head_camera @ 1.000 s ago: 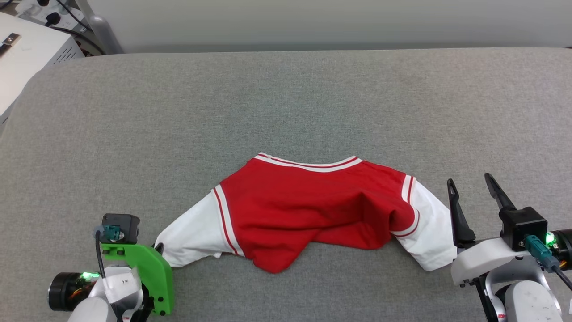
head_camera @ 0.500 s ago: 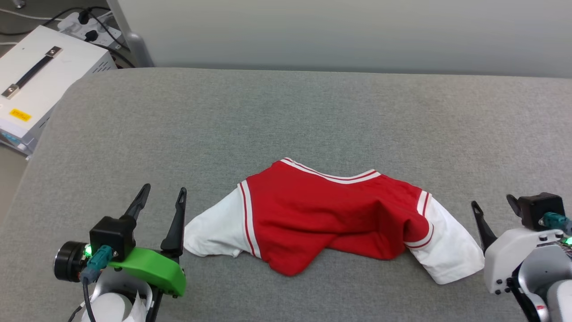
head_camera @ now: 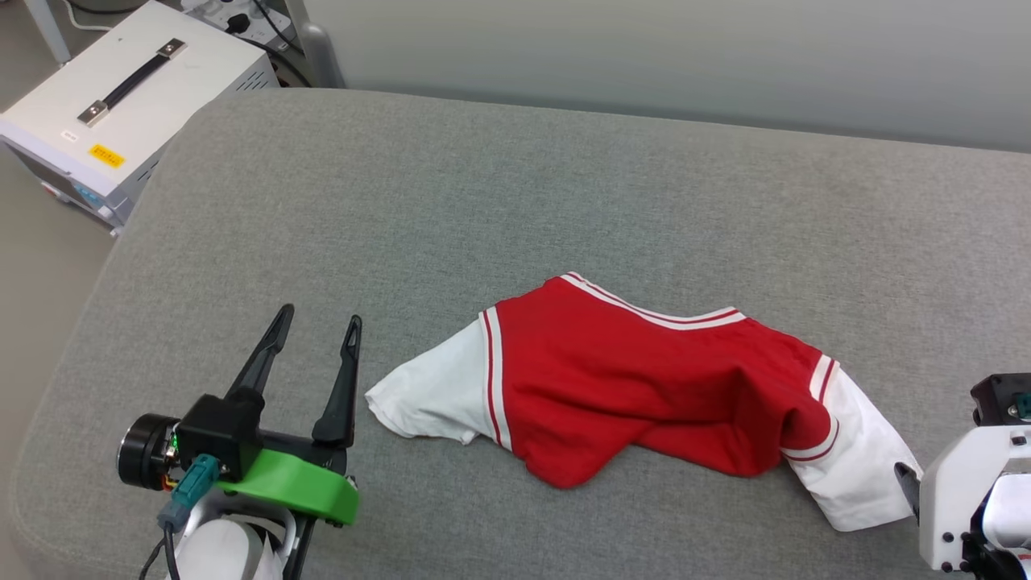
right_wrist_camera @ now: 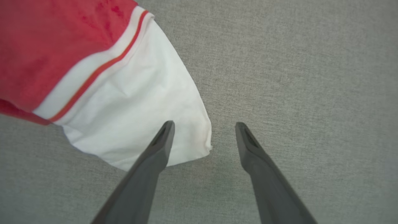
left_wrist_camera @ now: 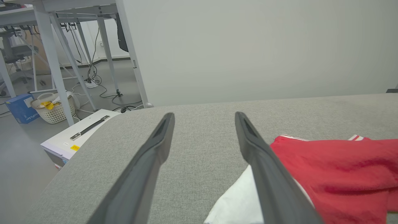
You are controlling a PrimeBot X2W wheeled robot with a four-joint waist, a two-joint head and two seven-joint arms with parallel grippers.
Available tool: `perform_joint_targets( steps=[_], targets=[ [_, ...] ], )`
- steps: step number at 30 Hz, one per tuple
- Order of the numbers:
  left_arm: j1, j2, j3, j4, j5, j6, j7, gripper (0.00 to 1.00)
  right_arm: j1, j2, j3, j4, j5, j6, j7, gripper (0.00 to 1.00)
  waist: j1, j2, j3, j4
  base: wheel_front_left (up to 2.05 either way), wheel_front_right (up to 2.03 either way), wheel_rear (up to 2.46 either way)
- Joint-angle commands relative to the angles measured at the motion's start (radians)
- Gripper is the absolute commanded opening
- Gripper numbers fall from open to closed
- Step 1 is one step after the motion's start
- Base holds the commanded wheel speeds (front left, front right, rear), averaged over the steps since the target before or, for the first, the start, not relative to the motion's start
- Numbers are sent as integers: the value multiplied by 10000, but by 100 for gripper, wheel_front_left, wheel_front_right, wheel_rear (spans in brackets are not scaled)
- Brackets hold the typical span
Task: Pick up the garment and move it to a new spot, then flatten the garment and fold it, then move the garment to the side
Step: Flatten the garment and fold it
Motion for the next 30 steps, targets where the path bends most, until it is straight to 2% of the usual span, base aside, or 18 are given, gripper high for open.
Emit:
perform_joint_targets(
  steps=[1,14,15,16,17,23,30],
  targets=[
    [-234,-30,-7,-31,163,-58,-52,100,162,83,-54,118,22,-9,80,100,0,111,215,197,0,0,0],
    [-523,-27,70,-216,257,-153,-77,100,17,494,-454,1413,-534,-9,-489,100,0,111,864,456,0,0,0],
    [-542,-27,86,-223,263,-158,-77,100,29,535,-418,1530,-496,-9,-468,95,0,111,891,459,0,0,0],
    [-554,-31,97,-221,268,-162,-77,100,38,553,-387,1628,-455,-9,-439,20,0,111,906,463,0,0,0],
    [-568,-36,109,-214,274,-166,-78,100,52,562,-332,1716,-408,-9,-409,0,0,111,917,463,0,0,0],
    [-604,-67,193,-89,286,-171,-78,100,-138,313,-478,1686,-648,-9,-690,0,0,111,844,372,0,0,0],
    [-522,-74,216,248,163,-239,-79,100,-461,-552,-1014,1024,-1079,-9,-1154,0,0,111,533,192,0,0,0]
  ],
)
